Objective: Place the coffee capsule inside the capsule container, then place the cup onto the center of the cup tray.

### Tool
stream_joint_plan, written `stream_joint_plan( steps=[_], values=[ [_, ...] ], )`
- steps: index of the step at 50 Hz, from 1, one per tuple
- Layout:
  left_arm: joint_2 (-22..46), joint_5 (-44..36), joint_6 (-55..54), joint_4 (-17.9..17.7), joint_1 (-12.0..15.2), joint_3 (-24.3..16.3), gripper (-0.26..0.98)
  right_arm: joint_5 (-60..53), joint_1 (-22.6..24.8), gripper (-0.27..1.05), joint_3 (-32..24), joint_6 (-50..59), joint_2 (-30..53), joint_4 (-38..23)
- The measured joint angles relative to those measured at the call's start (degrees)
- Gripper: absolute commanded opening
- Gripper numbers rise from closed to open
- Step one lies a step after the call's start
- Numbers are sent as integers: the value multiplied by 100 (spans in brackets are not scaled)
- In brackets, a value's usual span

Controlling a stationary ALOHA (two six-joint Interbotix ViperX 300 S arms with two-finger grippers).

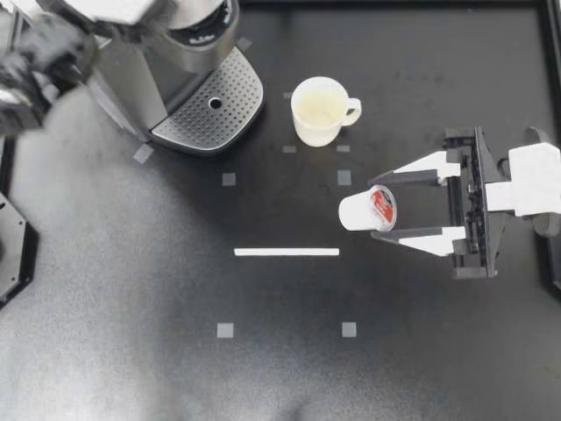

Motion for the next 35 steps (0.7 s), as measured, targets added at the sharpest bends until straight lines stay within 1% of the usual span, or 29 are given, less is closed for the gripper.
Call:
stream_joint_plan(
  steps=[7,20,30,35],
  values=[
    [-264,-387,-290,-9,220,176,13,0,-9,53,0,9,0,0],
    [-668,-677,-554,-9,598,431,13,0,-9,53,-88,9,18,0],
    [-835,-879,-694,-9,721,563,13,-35,-9,53,-158,0,44,0],
    [-932,-940,-765,0,721,633,13,-167,-9,53,-229,-53,35,0]
  ],
)
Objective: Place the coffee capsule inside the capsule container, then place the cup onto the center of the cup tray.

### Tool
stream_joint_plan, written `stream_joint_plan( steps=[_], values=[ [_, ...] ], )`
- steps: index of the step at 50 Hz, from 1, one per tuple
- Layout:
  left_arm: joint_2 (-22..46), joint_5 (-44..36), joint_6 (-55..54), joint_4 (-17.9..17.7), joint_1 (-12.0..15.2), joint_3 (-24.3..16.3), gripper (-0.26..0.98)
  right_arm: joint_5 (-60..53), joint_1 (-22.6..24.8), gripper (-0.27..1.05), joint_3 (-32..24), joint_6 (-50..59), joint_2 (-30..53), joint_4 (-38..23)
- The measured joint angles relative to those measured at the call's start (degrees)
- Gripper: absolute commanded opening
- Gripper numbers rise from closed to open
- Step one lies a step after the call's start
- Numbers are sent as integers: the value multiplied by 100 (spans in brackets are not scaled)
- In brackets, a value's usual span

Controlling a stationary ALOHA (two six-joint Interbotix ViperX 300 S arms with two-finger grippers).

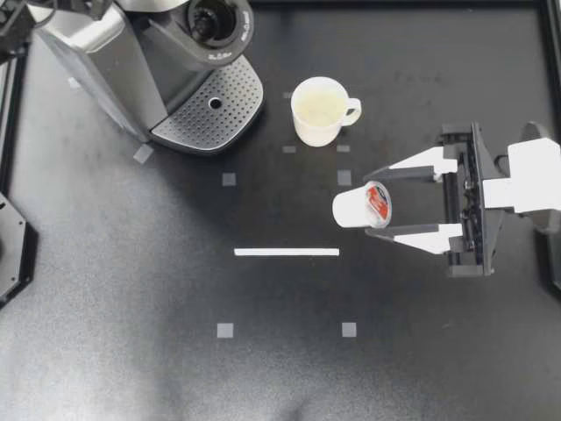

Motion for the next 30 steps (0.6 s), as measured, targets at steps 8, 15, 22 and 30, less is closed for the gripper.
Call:
stream_joint_plan(
  steps=[8,15,22,30],
  values=[
    [-237,-475,-334,0,88,105,13,-202,-290,53,-281,-97,0,0],
    [-606,-1230,-853,149,167,220,13,-272,-721,53,-738,-334,44,0],
    [-949,-1872,-1292,396,167,334,13,-272,-1046,53,-1292,-659,246,0],
    [-1345,-2101,-1644,562,176,571,13,-211,-1327,53,-1942,-756,615,0]
  ],
)
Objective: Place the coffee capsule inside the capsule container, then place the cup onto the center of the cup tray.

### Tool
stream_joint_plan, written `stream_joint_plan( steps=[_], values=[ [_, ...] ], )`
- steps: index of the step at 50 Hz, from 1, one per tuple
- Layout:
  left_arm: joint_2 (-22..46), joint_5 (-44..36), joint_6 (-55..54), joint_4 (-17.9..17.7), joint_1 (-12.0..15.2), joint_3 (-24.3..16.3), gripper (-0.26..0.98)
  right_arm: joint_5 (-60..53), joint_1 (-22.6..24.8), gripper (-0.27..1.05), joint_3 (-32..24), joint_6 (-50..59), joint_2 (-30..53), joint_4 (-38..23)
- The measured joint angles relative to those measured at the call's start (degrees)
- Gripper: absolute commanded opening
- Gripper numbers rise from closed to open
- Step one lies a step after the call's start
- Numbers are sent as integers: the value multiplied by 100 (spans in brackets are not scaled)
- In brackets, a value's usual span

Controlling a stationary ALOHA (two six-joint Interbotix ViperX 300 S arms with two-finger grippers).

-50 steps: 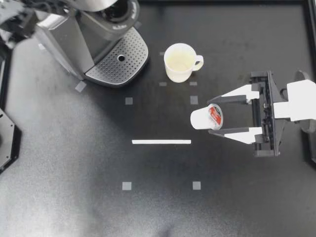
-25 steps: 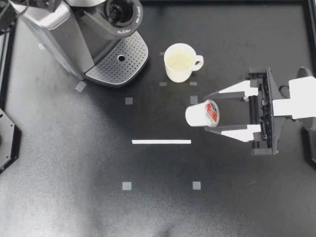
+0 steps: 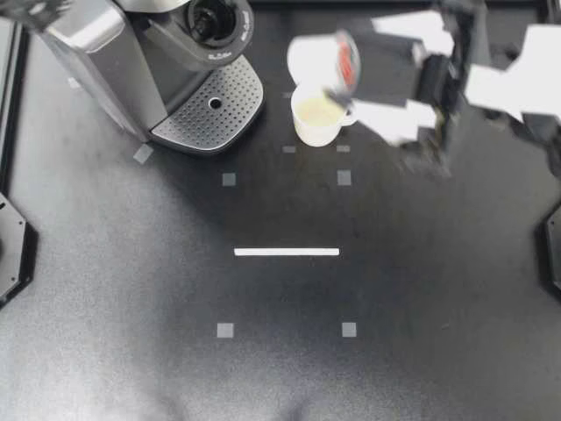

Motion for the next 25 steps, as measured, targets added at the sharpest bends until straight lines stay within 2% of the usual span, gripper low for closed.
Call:
stream_joint_plan(
  steps=[12,25],
  values=[
    [-308,-79,-88,35,0,308,13,976,-290,53,-993,18,624,0],
    [-352,-105,-88,35,0,343,13,2145,-396,53,-1863,26,1160,9]
  ],
)
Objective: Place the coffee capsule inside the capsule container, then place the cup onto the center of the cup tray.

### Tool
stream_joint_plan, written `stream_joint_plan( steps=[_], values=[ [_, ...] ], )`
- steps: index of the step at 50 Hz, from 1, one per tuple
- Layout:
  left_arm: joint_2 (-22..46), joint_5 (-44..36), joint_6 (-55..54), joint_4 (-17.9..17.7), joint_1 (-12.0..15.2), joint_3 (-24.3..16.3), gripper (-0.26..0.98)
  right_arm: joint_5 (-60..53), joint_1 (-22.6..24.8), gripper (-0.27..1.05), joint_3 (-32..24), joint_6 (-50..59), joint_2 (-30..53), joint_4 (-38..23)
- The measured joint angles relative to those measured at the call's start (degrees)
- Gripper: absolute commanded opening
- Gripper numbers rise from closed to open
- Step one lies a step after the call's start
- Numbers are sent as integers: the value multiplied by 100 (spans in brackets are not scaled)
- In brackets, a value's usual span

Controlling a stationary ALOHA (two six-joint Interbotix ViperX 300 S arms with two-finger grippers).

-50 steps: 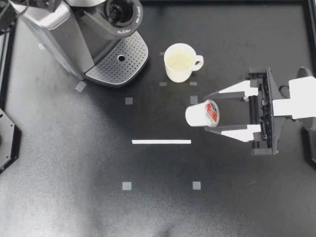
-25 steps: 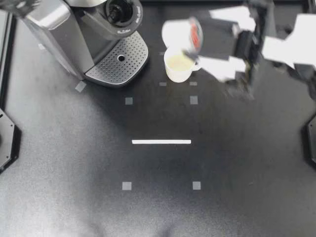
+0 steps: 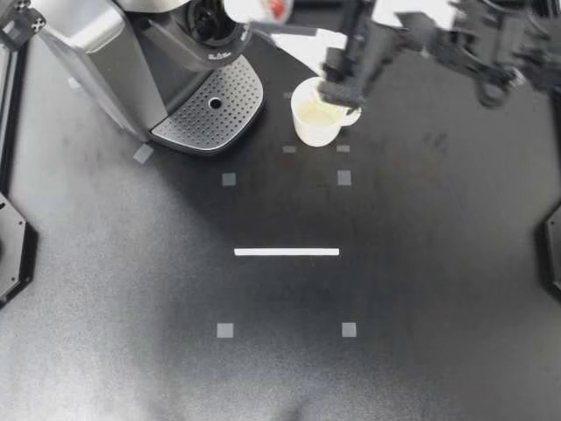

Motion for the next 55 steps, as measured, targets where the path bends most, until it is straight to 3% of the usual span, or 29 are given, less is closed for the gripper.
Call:
stream_joint_plan(
  steps=[55],
  values=[
    [18,26,9,9,0,62,13,26,-88,54,-510,9,1160,0]
  ],
)
